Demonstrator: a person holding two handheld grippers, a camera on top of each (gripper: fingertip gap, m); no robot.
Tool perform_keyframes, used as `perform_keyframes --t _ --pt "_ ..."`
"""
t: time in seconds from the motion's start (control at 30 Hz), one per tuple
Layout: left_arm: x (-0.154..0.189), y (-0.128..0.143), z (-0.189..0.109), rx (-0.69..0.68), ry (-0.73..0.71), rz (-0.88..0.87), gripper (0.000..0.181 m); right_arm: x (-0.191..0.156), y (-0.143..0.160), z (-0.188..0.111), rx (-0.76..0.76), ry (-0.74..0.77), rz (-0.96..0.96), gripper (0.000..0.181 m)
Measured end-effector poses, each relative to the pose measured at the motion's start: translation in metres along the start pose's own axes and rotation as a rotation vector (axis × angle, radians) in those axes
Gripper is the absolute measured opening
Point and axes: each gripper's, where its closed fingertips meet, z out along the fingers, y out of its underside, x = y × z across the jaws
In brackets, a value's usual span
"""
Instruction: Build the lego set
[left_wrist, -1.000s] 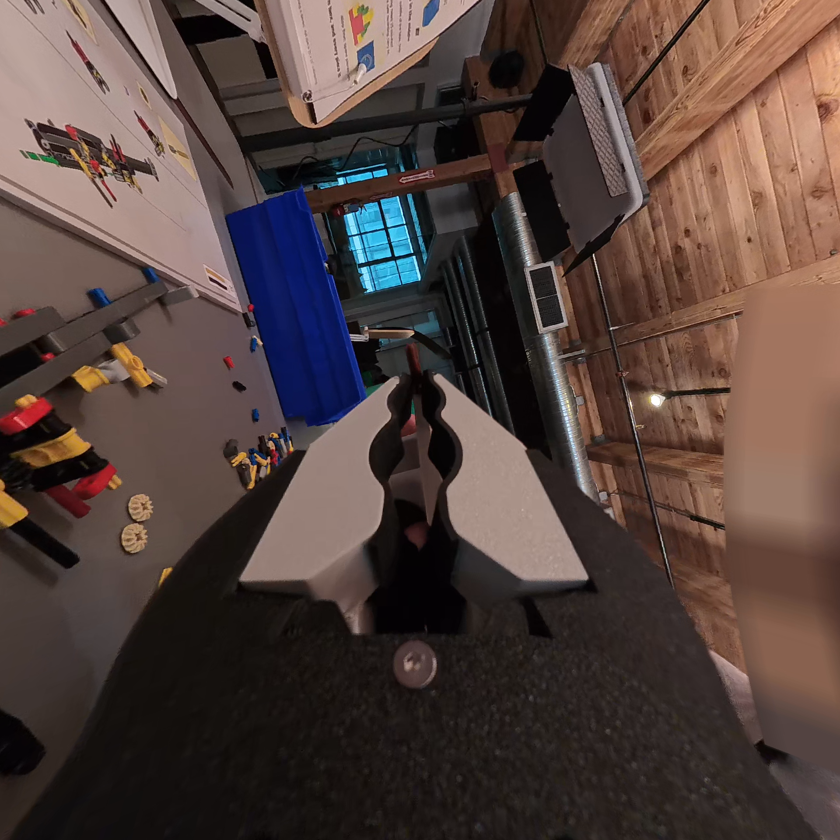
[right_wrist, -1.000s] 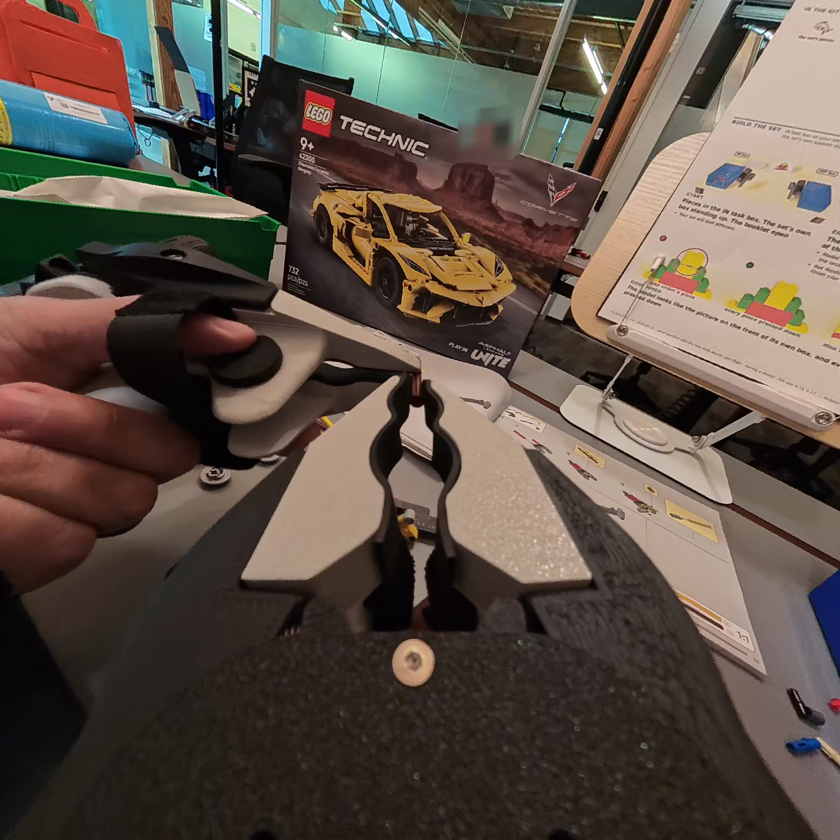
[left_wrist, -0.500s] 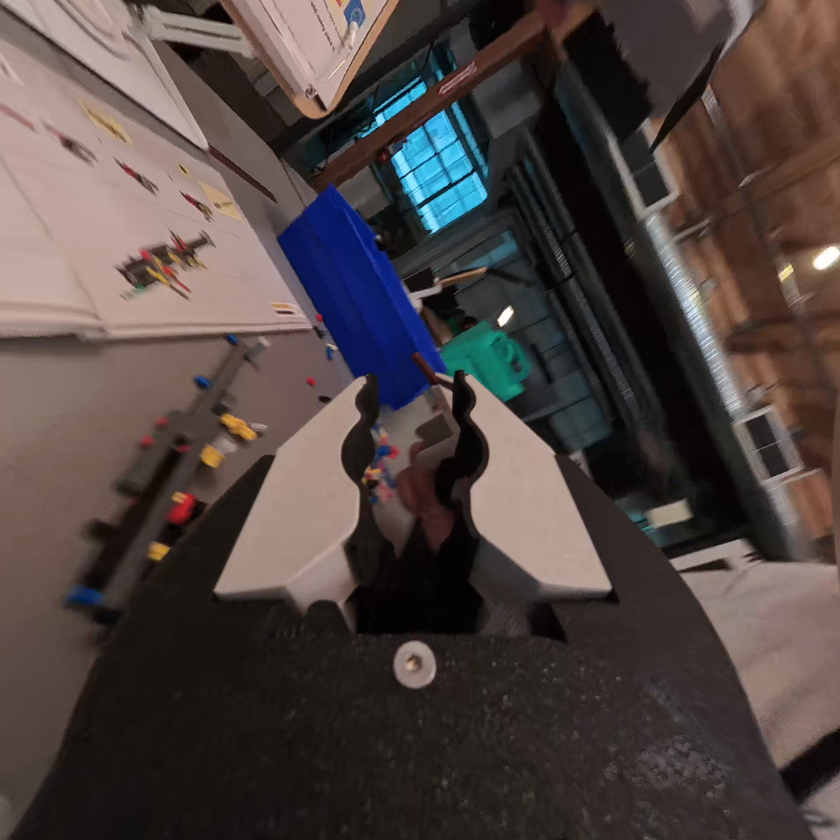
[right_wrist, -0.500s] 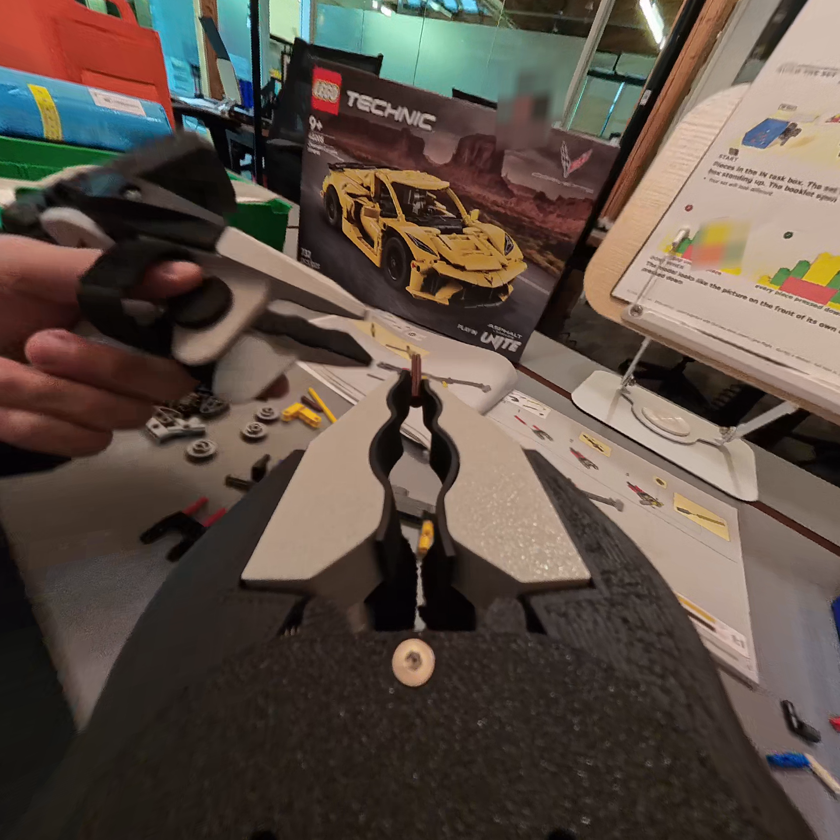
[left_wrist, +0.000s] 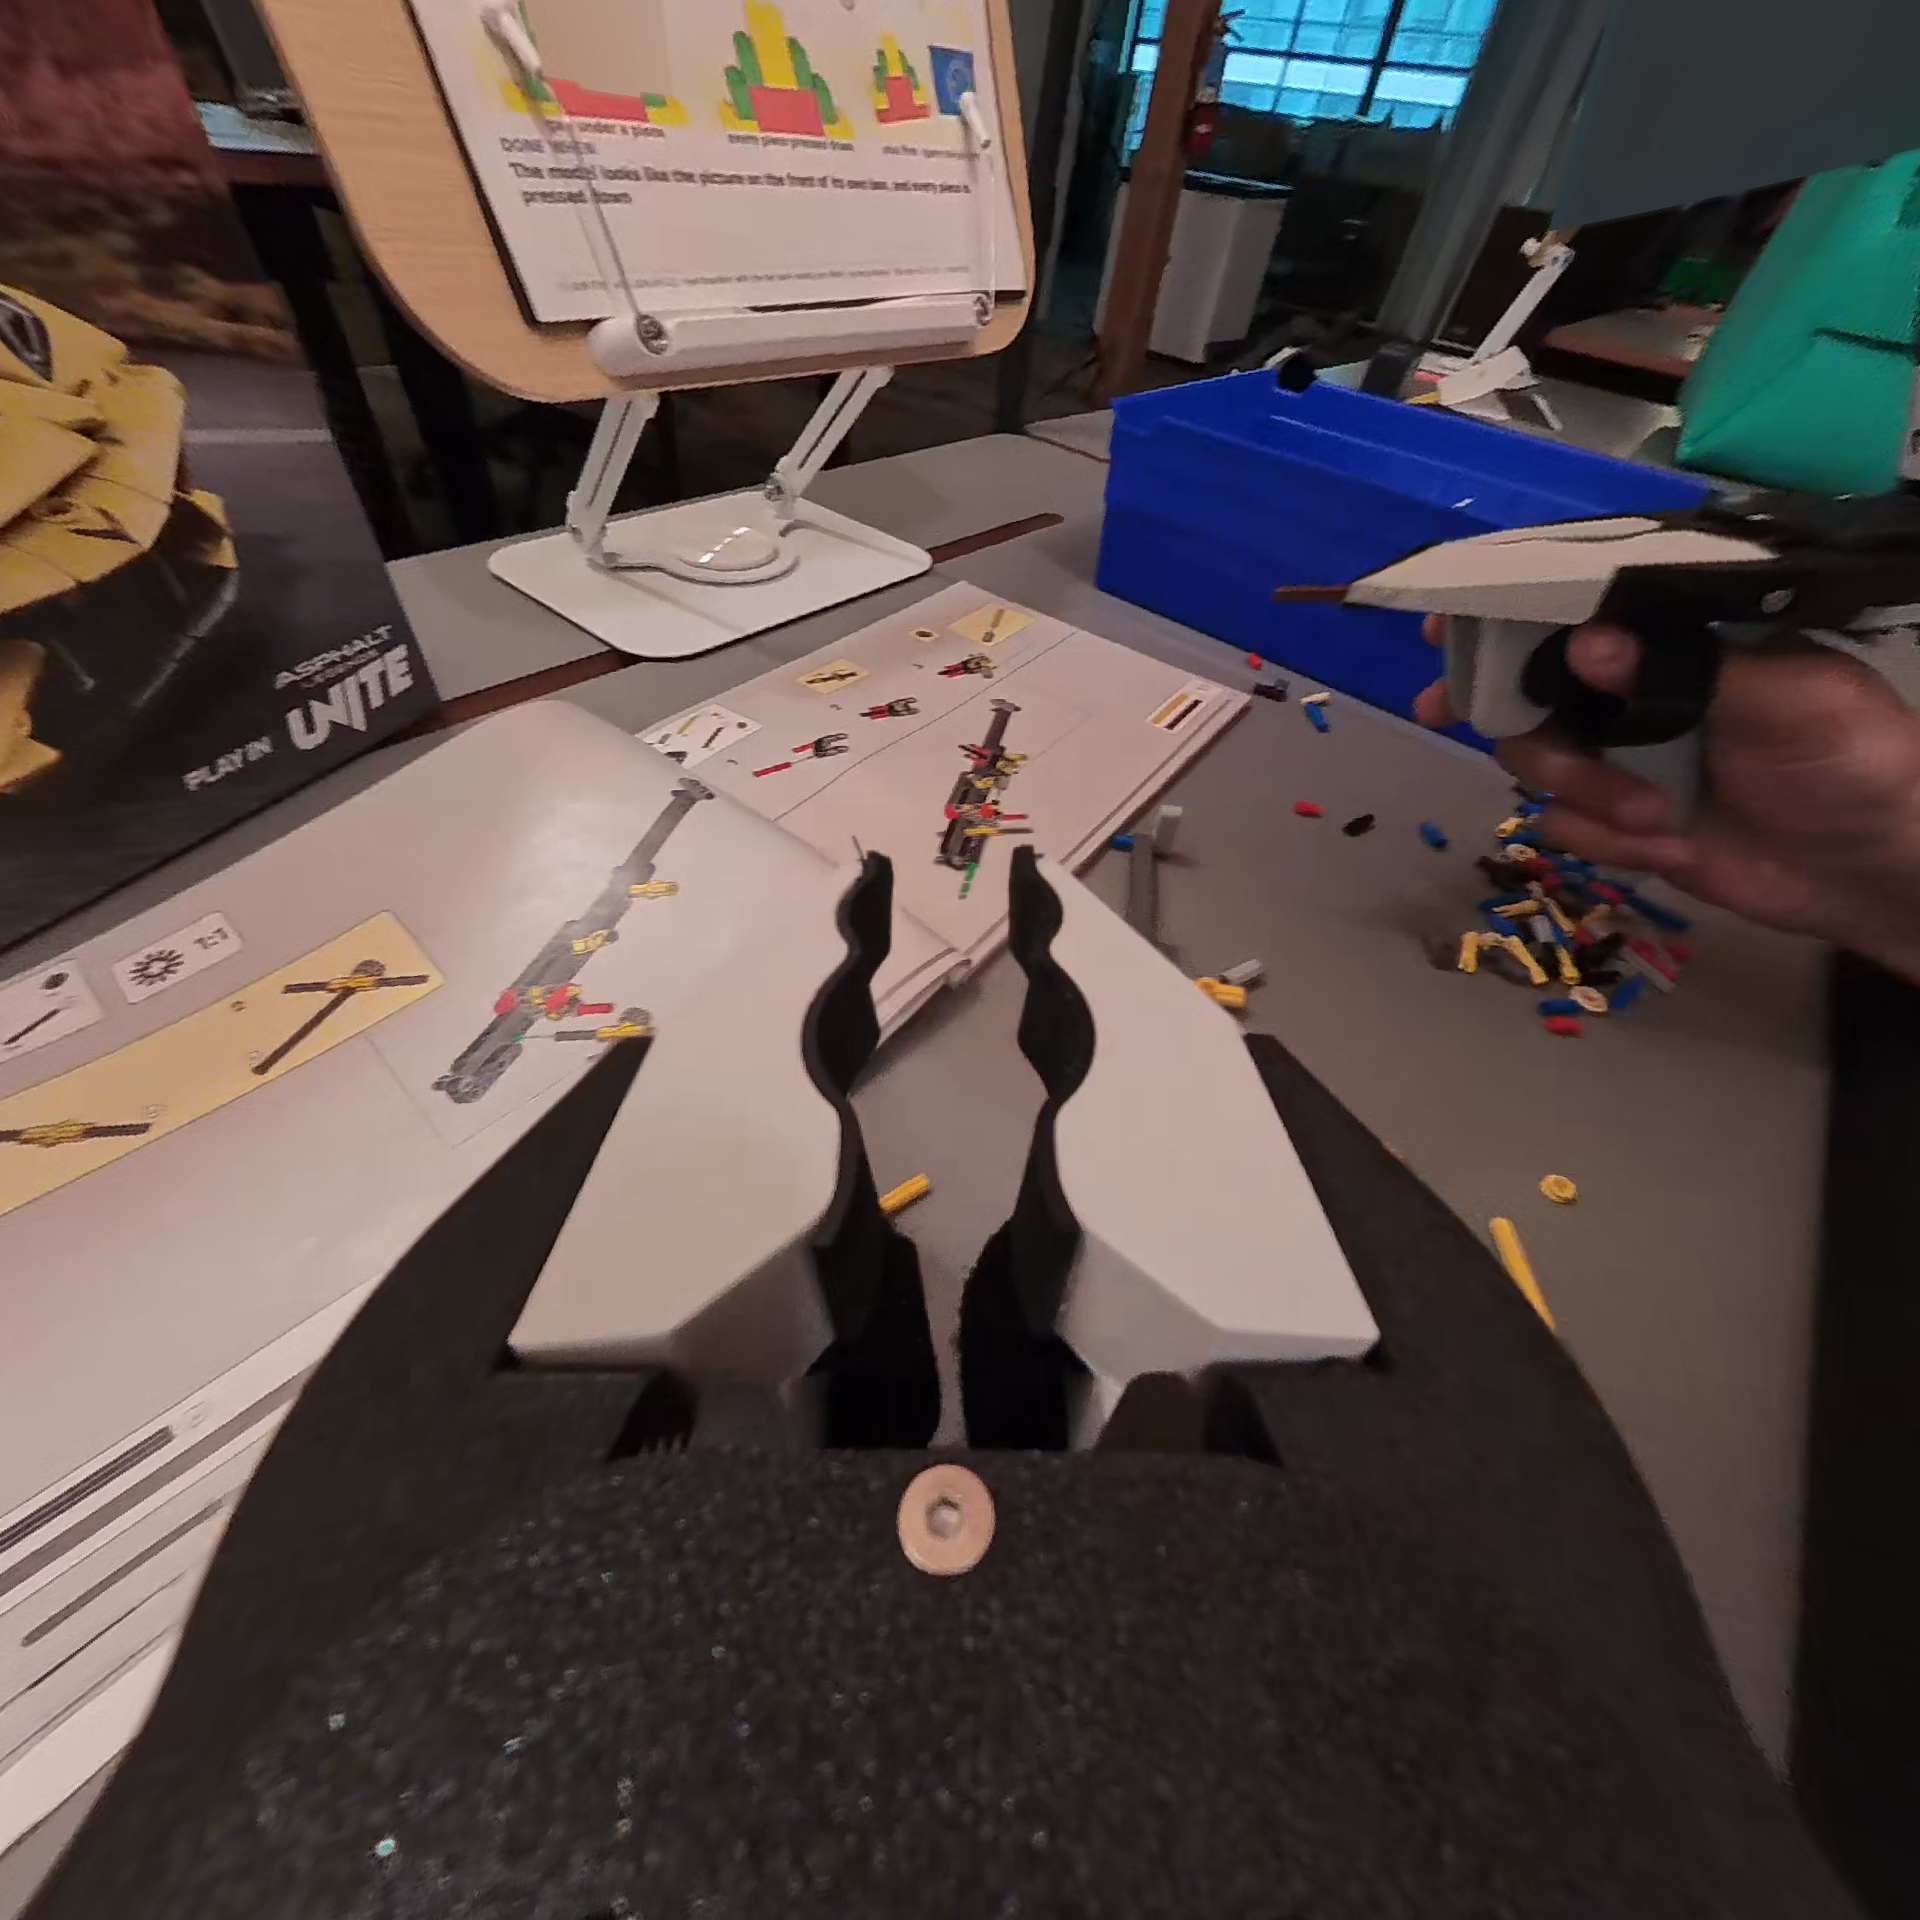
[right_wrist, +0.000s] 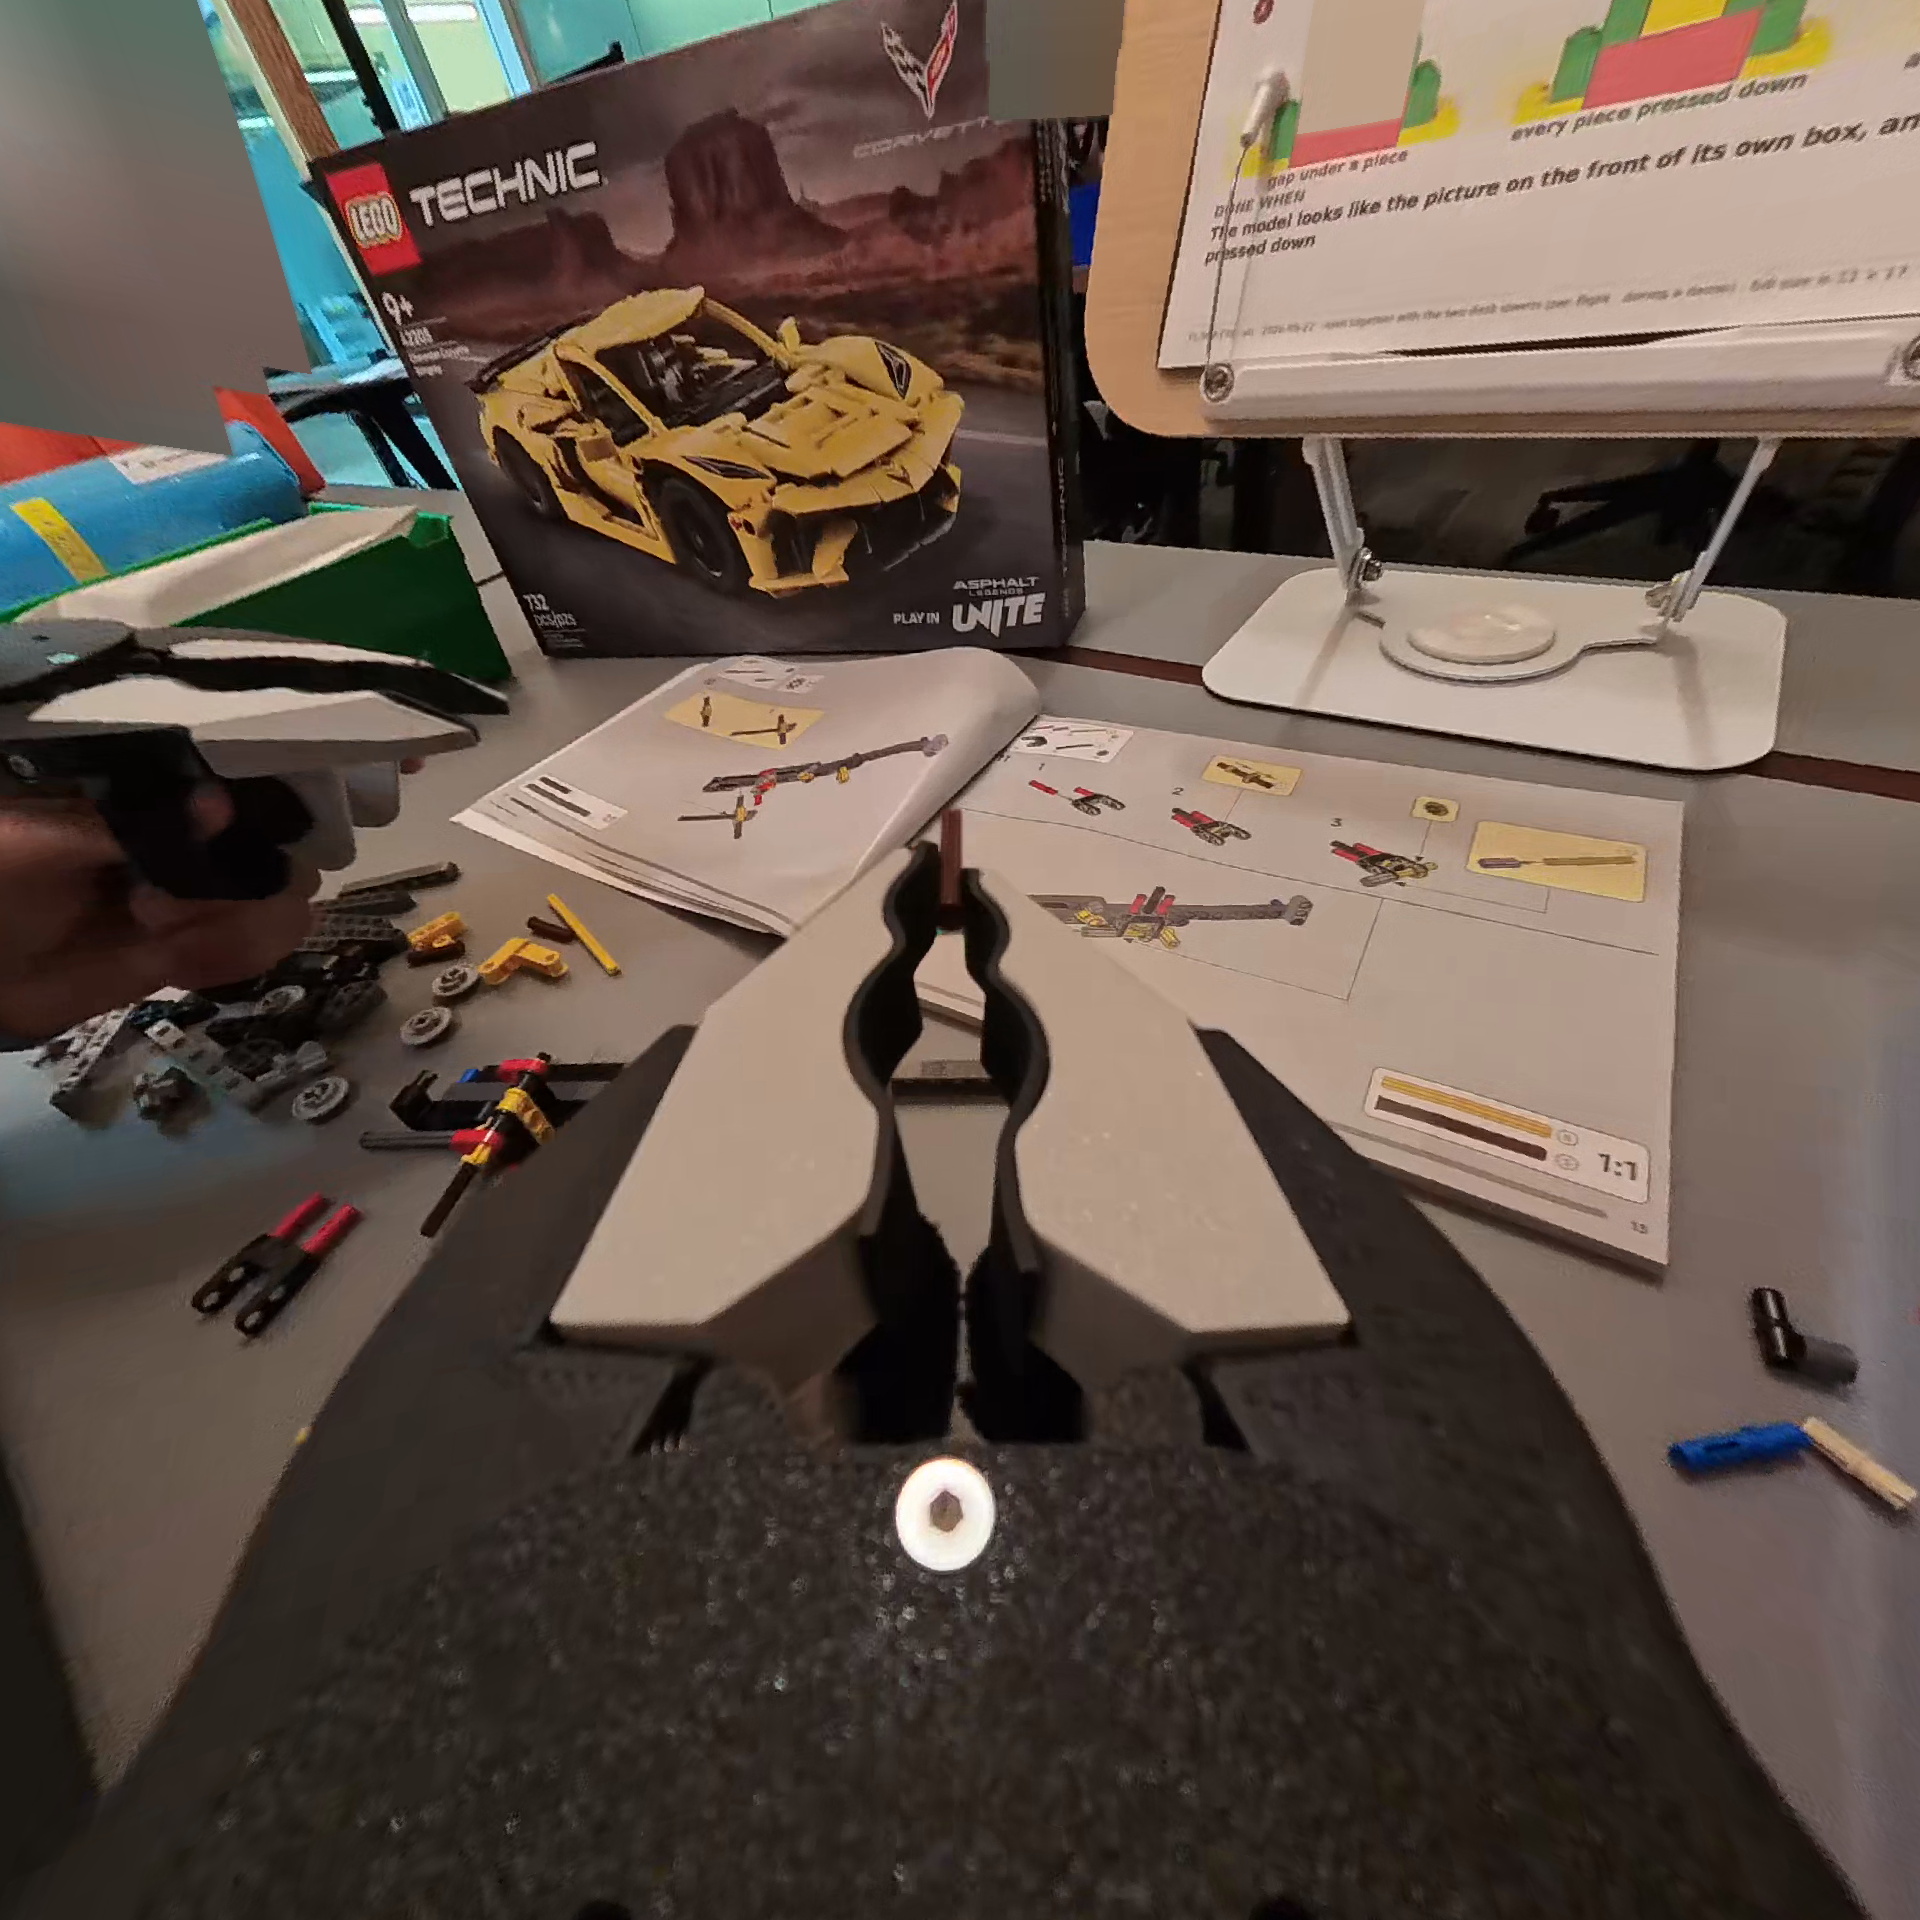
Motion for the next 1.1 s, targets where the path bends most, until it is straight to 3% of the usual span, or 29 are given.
perform_keyframes --t 0.33,0.5,0.57,0.63,0.73,0.83,1.1 --pt "0.032 0.006 0.001 -0.055 0.205 -0.135 0.024 -0.015 0.007 0.003 -0.046 -0.084 -0.031 0.003" --pt "0.083 0.021 -0.009 -0.178 0.391 0.021 0.026 -0.034 0.013 -0.015 -0.05 -0.131 -0.077 0.004" --pt "0.108 0.045 -0.015 -0.308 0.471 0.131 0.025 -0.054 0.022 -0.025 -0.069 -0.186 -0.098 0.003" --pt "0.118 0.077 -0.015 -0.475 0.452 0.273 0.026 -0.068 0.034 -0.034 -0.094 -0.192 -0.135 0.003" --pt "0.129 0.101 -0.007 -0.577 0.414 0.4 0.026 -0.077 0.044 -0.043 -0.091 -0.154 -0.214 0.003" --pt "0.142 0.108 0.002 -0.6 0.419 0.377 0.029 -0.08 0.04 -0.049 -0.054 -0.14 -0.252 0.004" --pt "0.133 0.114 0.014 -0.615 0.307 0.292 0.024 -0.079 0.044 -0.046 -0.068 -0.157 -0.235 0.004"
